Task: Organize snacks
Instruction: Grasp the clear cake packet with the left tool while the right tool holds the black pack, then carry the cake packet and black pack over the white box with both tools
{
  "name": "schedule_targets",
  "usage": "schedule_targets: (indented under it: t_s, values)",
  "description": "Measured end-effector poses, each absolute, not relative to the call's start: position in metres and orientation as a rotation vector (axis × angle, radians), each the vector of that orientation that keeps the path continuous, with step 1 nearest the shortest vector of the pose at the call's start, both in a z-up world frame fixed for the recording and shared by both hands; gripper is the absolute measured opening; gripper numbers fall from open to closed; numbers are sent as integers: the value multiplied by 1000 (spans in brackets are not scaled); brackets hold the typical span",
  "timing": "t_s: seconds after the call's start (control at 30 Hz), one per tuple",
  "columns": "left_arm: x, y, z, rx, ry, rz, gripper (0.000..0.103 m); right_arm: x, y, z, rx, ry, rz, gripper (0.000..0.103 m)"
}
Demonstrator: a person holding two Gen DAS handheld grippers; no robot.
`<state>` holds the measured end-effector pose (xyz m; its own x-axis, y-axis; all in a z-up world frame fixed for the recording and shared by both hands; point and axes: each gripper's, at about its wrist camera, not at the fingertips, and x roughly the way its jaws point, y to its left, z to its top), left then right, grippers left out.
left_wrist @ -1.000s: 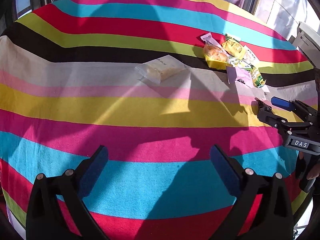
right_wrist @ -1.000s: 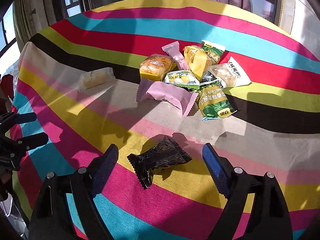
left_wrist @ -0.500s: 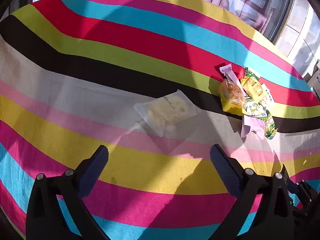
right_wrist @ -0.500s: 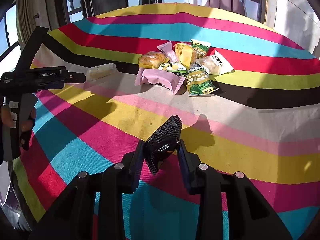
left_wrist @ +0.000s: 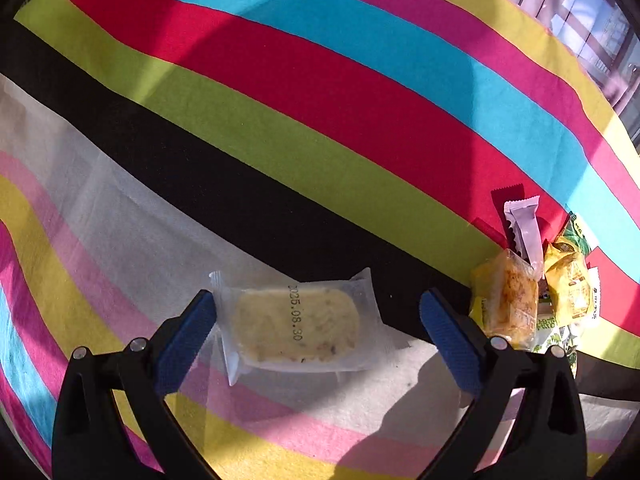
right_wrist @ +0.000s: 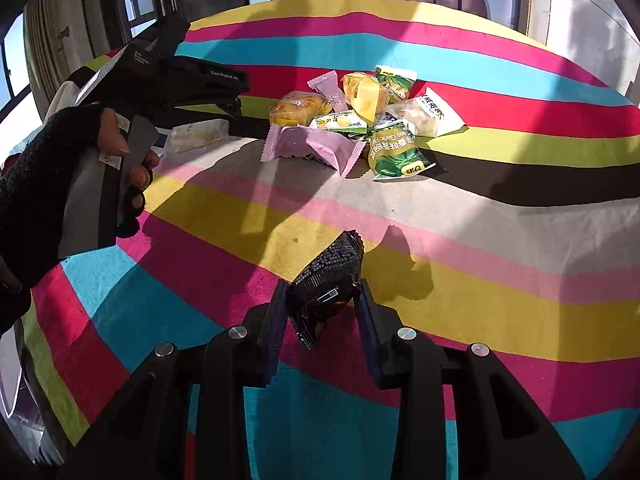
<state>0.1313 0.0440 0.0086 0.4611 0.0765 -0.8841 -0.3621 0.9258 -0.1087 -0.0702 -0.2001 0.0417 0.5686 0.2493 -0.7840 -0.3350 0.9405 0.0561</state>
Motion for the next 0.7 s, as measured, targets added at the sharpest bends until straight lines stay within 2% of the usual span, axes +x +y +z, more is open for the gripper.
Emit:
schedule_targets:
  t_s: [0.13,0.17,0.2,0.27,0.5,0.7]
  values:
    - [127,26,3,-172,1035,289,100,-71,-202,44,-88,902,341,34]
    - [122,23,4,-132,1009,288,89,-71,-203,44,-82,901,339,34]
    - [116,21,6,-117,977,261,70,-72,-204,45,-76,901,338,34]
    - [105,25,9,-126,955,203,62,-71,-206,45,-62,899,334,34]
    - [40,53,14,-250,920,72,60,-70,-205,44,-61,905,327,34]
    - [-43,59,19,-241,875,1,60,-68,-205,40,-50,916,323,34]
